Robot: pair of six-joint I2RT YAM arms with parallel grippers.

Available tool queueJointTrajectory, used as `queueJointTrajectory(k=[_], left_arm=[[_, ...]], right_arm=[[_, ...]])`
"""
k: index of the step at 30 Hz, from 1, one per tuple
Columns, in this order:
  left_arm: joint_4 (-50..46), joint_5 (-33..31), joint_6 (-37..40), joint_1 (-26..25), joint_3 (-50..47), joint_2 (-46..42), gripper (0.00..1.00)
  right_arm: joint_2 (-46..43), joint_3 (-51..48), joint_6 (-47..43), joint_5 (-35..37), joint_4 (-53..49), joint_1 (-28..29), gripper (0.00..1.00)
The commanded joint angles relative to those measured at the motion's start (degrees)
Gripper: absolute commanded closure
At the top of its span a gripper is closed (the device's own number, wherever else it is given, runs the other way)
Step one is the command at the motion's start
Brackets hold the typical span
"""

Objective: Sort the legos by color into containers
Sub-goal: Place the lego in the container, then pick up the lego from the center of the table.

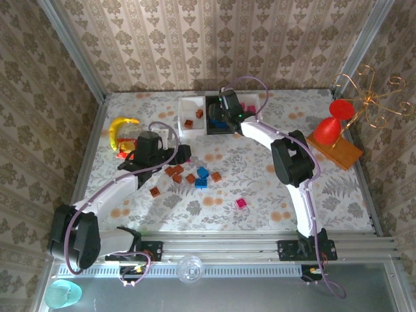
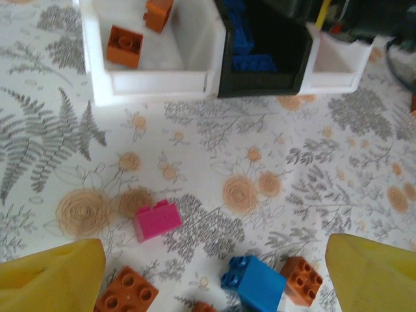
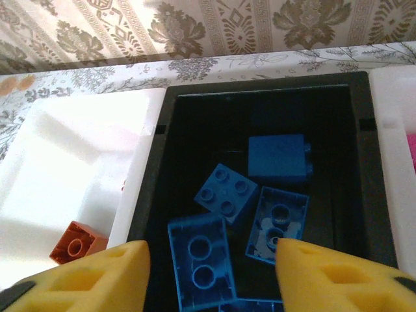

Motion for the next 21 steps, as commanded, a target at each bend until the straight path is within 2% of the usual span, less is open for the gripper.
queueJointTrajectory(k=[1,4,7,9,15,21], left_arm=[[-4.31,-0.59,0.89,0.12,0.35,0.07,0.11],[-7.8,-0.09,4.11,-2.11,1.27,0.79,0.13],[-11.22,-2.21,8.19,-8.03,2.75,2.42,0.14],[-11.91,-2.62,9.93,-10.7,3.27,4.04,0.15],[-13.34,-2.92,14.79,-15.4,7.14,11.38,0.15],[-16.06,-5.99,18.9,-15.83,13.26,19.97,0.16]], right_arm=[[-7.89,-3.54,-1.69,-2.55,-1.62,-0.18,0.4],[-17.98,-16.54,-0.57,-5.16,1.64,0.12,0.36],[-28.88,-31.52,-0.19,-6.01,5.63,0.85,0.32],[-34.5,-37.88,-0.74,-5.52,4.8,0.88,0.29],[-45.49,-47.64,-2.45,-2.95,1.09,0.79,0.24],[-48.53,-51.63,-2.69,-1.84,-0.01,0.79,0.22]])
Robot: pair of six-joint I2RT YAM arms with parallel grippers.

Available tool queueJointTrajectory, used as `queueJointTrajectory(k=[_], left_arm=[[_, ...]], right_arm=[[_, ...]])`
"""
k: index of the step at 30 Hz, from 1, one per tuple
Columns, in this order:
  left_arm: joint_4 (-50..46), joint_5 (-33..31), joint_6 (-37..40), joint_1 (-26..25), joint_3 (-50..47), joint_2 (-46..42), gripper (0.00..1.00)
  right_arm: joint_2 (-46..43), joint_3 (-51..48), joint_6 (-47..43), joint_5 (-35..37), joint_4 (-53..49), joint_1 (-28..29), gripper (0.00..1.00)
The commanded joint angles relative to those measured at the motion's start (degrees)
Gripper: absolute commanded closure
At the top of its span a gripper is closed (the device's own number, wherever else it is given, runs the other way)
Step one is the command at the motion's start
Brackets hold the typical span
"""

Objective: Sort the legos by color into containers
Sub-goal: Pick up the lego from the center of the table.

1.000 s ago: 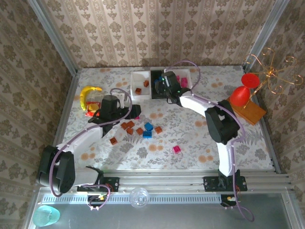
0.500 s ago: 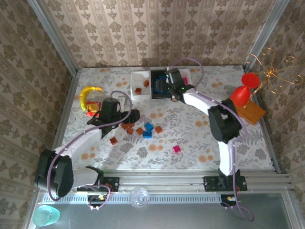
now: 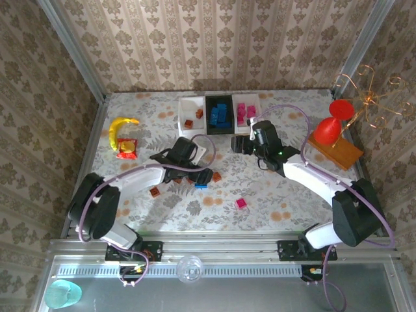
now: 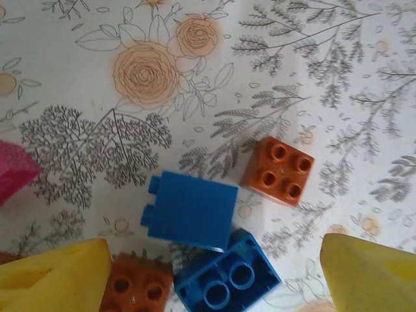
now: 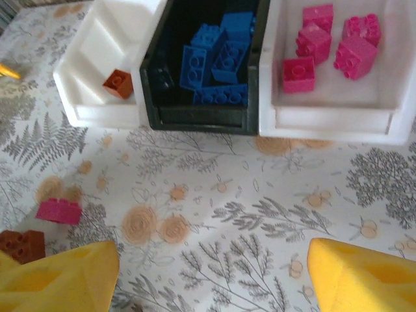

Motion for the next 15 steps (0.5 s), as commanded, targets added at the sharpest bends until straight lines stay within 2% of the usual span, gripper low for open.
queueJointTrajectory(k=[1,9,15], left_arm=[[-2.98,-1.94,4.38,0.03,4.02,3.57,0.18],[-5.01,0.78,4.67,0.11,9.03,11.18,0.27],[-6.81,-1.83,4.3,0.75,10.21,13.74,0.33]], right_arm=[[-1.65,-2.41,-0.91,1.77,-0.71,-0.13,0.22],[-5.36,-5.77,-0.94,2.38,0.38,-0.96,0.21],[-7.08,-6.81,-0.9,2.14,0.22,-1.58,0.21]])
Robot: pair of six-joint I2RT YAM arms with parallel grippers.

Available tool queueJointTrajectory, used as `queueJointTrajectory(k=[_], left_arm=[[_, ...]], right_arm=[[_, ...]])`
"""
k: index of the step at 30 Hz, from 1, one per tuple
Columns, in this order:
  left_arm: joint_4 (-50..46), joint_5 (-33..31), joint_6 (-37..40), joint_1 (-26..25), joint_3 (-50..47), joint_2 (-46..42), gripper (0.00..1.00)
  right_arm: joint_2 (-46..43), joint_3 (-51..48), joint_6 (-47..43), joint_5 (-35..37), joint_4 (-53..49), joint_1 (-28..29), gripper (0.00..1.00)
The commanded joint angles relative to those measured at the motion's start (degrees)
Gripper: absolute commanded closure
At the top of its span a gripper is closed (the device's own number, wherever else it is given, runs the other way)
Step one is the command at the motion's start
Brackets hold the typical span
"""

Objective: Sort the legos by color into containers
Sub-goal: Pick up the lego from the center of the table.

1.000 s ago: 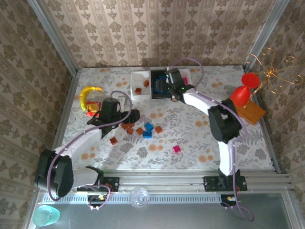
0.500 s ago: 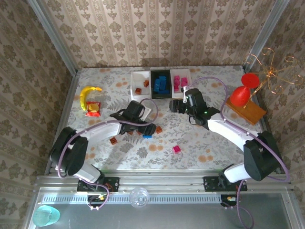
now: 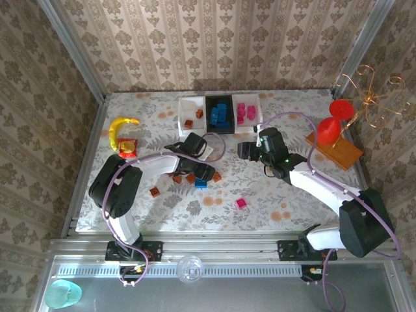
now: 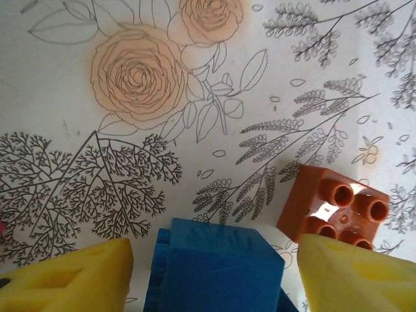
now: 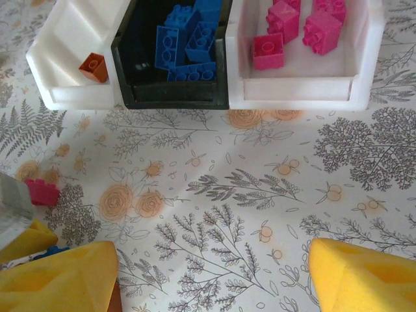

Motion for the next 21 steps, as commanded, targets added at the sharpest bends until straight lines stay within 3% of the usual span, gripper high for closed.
queueJointTrajectory(k=[1,9,15,21], left_arm=[[-2.68,-1.37,1.07,0.68,1.86,1.23,0.35],[-0.16,-1.55,-1.0,1.71,1.15,2.07,0.49],[5.44,-2.53,-4.71,3.48,-1.11,-1.68,0.61],[11.48,-4.34,-7.79,3.93,0.72,-5.3,0.63]], right_arm=[[-1.55,-1.04,-0.78,1.16,0.58,-0.31,0.21],[-1.44,-3.59,1.42,-5.64,2.3,0.35,0.21],[-1.72,-5.34,2.02,-5.44,2.13,1.47,0.2],[-1.03,-6.45,3.87,-5.85,4.19,2.26,0.2]])
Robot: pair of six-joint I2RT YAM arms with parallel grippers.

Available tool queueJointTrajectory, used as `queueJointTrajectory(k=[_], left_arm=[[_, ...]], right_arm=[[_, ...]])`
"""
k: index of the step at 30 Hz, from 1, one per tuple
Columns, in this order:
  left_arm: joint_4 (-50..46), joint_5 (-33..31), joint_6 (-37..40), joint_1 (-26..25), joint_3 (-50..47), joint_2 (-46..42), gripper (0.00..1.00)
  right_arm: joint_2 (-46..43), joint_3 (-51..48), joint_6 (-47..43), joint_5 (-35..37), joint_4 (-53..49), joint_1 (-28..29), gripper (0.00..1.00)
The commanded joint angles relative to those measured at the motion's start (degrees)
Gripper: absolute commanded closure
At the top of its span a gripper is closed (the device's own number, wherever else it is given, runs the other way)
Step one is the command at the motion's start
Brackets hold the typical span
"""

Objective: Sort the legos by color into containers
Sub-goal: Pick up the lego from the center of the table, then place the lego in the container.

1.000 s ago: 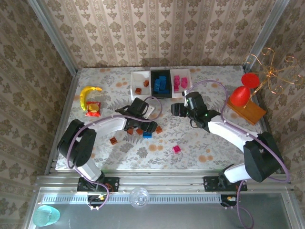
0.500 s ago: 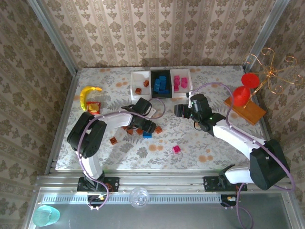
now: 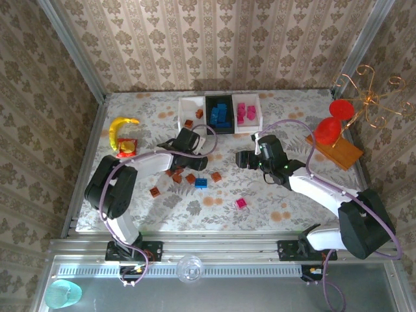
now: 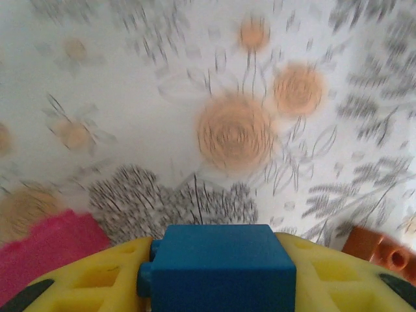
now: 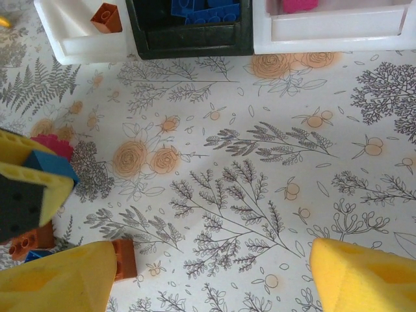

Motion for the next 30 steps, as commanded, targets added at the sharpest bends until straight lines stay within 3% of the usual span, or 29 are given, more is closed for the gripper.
queueJointTrajectory(k=[1,9,20,25,30], left_arm=[[4.91,-1.62,-2.81,0.13,2.88,-2.19,0.63],[1.96,-4.01,0.1,0.65,20.29,8.36,0.63],[-6.98,-4.49,4.46,2.04,48.15,28.6,0.58],[-13.42,-1.86,5.82,2.24,60.05,35.02,0.48],[-14.15,0.12,6.02,2.24,61.15,32.53,0.33]], right_arm=[[-0.22,-1.82,2.23,-1.55,3.25,1.11,0.2],[0.24,-4.14,3.29,-0.32,6.82,2.99,0.16],[-8.76,-8.41,3.91,8.71,3.44,2.33,0.12],[-11.85,-9.17,3.65,9.28,1.34,1.54,0.11],[-13.16,-9.06,3.64,9.22,0.05,1.45,0.1]])
